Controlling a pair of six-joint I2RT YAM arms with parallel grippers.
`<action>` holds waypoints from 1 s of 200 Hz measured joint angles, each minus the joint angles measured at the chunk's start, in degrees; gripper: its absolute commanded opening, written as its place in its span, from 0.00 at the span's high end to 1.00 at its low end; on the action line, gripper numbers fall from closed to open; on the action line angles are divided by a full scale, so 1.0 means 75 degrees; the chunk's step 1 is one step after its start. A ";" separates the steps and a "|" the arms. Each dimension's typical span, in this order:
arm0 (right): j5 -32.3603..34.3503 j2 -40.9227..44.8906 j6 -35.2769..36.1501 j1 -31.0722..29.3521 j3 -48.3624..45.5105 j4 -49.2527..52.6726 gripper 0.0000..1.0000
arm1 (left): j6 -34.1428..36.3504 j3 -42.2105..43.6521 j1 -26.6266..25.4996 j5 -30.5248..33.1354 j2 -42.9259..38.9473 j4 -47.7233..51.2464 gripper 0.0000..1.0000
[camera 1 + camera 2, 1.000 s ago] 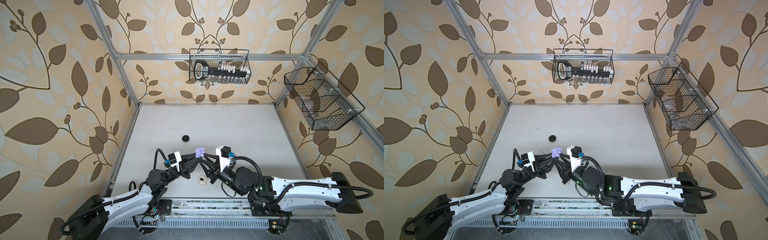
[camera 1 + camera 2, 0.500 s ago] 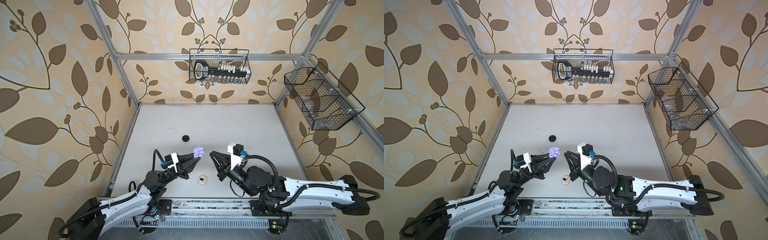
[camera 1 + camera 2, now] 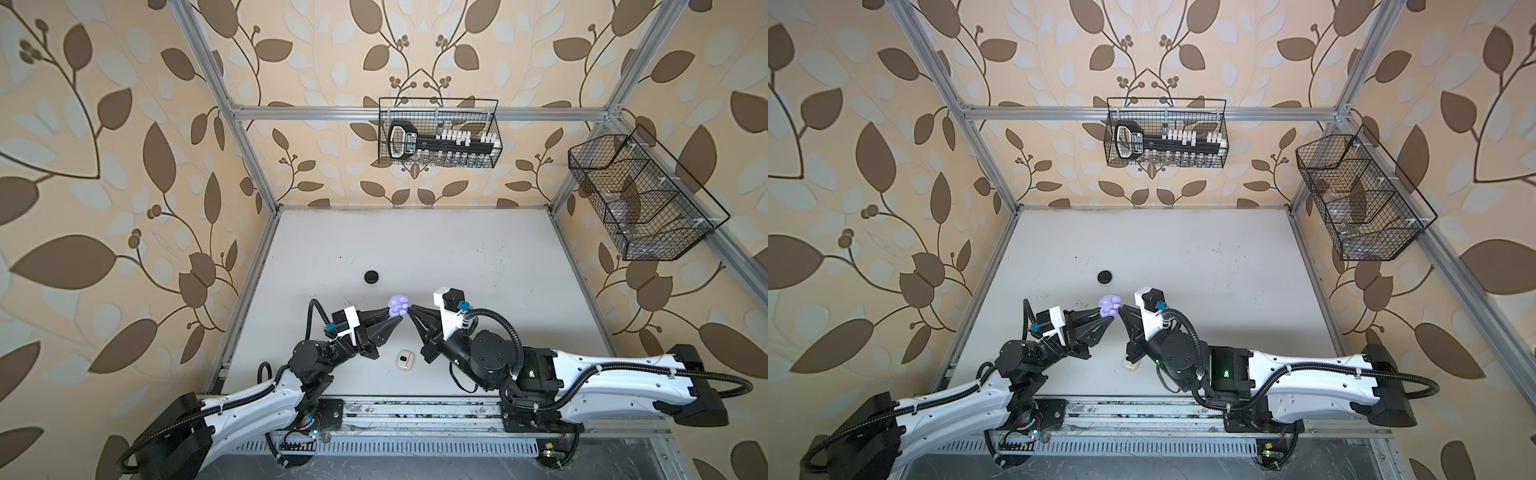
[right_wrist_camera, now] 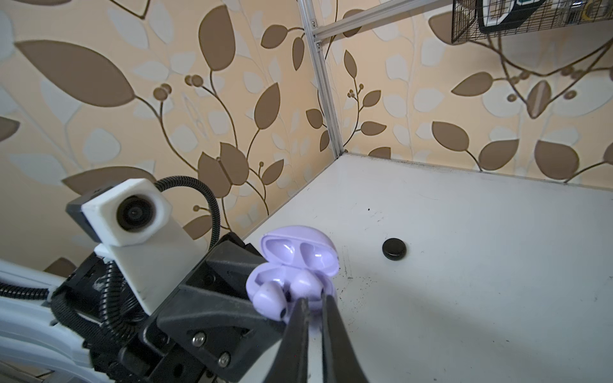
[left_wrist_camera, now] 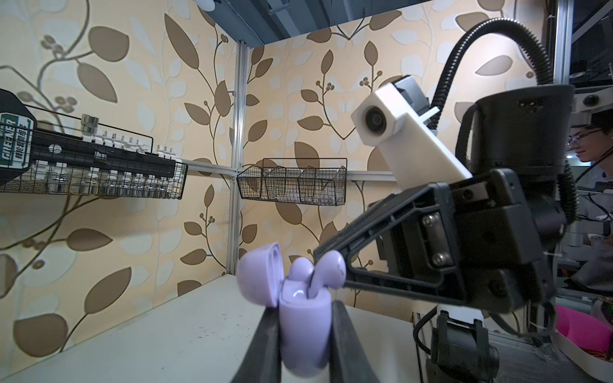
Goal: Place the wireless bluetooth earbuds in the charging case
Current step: 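Lower the earbud into the open lilac case held by the left gripper, then open the right gripper to release the earbud in the case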
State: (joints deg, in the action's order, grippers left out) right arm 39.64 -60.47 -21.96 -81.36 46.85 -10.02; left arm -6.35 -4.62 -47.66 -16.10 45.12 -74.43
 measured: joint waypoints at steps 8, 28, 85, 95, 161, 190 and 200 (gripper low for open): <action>-0.0009 0.0000 0.0000 0.0000 0.0009 -0.0003 0.88 | 0.0003 0.0000 0.0000 0.0000 0.0000 -0.0017 1.00; -0.0023 -0.0009 0.0003 0.0000 0.0015 -0.0006 0.88 | 0.0003 0.0000 0.0000 0.0003 0.0035 -0.0058 1.00; -0.0026 -0.0157 0.0070 0.0006 0.0181 0.0055 0.80 | 0.0003 0.0000 0.0009 0.0099 0.0087 -0.0131 1.00; -0.0029 -0.0166 0.0082 0.0006 0.0184 0.0061 0.78 | 0.0003 0.0000 0.0009 0.0114 0.0102 -0.0131 1.00; -0.0038 -0.0254 0.0082 0.0006 0.0245 0.0070 0.70 | 0.0003 0.0000 0.0009 0.0175 0.0134 -0.0117 1.00; -0.0061 -0.0300 0.0090 0.0006 0.0286 0.0085 0.63 | 0.0003 0.0000 0.0009 0.0187 0.0134 -0.0108 1.00; -0.0073 -0.0309 0.0079 0.0006 0.0289 0.0085 0.62 | 0.0003 0.0000 0.0009 0.0178 0.0137 -0.0105 1.00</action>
State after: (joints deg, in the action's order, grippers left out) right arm 39.09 -62.78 -21.37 -81.32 49.01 -9.39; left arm -6.33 -4.62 -47.59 -14.76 46.15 -75.22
